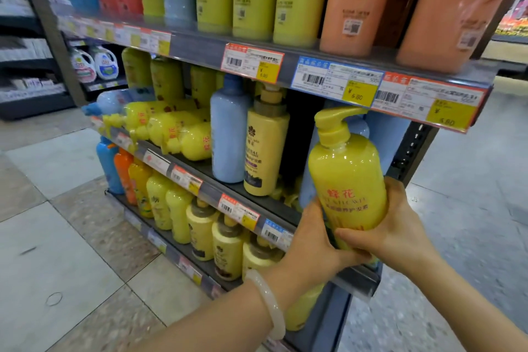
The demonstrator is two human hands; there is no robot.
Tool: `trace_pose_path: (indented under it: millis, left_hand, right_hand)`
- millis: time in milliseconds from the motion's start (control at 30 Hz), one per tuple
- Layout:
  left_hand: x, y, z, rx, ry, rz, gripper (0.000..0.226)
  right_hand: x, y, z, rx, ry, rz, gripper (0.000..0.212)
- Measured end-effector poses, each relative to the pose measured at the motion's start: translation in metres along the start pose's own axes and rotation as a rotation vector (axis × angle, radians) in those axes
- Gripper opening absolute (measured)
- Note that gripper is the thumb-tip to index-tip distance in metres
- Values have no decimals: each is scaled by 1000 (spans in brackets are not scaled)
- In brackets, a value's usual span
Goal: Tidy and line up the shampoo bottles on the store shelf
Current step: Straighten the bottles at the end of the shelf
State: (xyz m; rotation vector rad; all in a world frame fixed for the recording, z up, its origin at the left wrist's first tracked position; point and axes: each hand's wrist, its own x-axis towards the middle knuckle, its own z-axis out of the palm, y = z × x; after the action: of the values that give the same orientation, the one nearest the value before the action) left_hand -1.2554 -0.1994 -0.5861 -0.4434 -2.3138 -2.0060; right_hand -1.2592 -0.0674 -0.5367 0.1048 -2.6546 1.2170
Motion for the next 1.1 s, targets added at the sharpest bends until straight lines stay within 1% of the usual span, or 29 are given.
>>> trace_pose_path:
  millis: [100,167,200,300,400,500,567,633,700,733,767,800,833,867,900,933,967,1033,1067,1100]
  left_hand:
    - [1,3,6,-5,-14,-22,78]
    - [-2,2,6,2,-19,4,70]
    - [-5,2,5,4,-6,12,69]
    - [-11,-3,-1,-55,49,10,82]
    - [-11,-7,-13,-83,81,32,97]
    - [-9,-8,-30,-84,194,31,108]
    - [-8,-3,-45,-63,267,50,107]
    - [-7,3,-62,-30,337,80,98]
    - [-6,4,-77,-50,393,88,91]
    - [-5,4,-83,-64,424,89,92]
    - [-4,3,-88,-71,457,84,96]
    - [-2,0,-93,-65,484,67,100]
    - [-1,-2,-96,-55,508,45,103]
    - [0,-5,-99,-35,529,13,104]
    - [1,-7,-102,-24,548,-7,106]
    - [1,-10,-104,-13,563,-23,109]
    - [1,-11,-104,-5,564,-31,113]
    - [-1,-14,-103,17,555,-37,119]
    - [-2,-15,-101,25,547,-42,118]
    - [-3,-16,-99,35,542,-50,116]
  right_hand:
    - [-2,-3,-9,-74,-18,-60,81]
    - [-4,-6,-14,-131,-39,-119,72]
    - [-5,-9,-14,-148,-53,-128,73]
    - [-9,-19,-7,-145,-75,-73,83]
    - [-8,-29,8,-54,-80,-55,88]
    - [-4,-44,25,108,-92,-98,88]
    - [-3,-55,41,204,-112,-90,89]
    - [1,-65,56,279,-142,-96,89]
    - [4,-73,61,373,-214,-106,87]
    - [5,-75,60,381,-248,-130,85]
    - [6,-74,57,353,-243,-170,77]
    - [6,-71,54,308,-172,-213,63]
    - [4,-65,51,271,-34,-232,52]
    - [2,-54,50,274,125,-197,49]
    - [2,-41,50,309,265,-124,54]
    - [5,-29,51,331,351,-41,64]
    - [11,-17,53,320,375,29,79]
    - [27,-2,62,300,294,98,114]
    - [35,0,67,336,257,114,126]
    - [42,2,72,381,232,114,130]
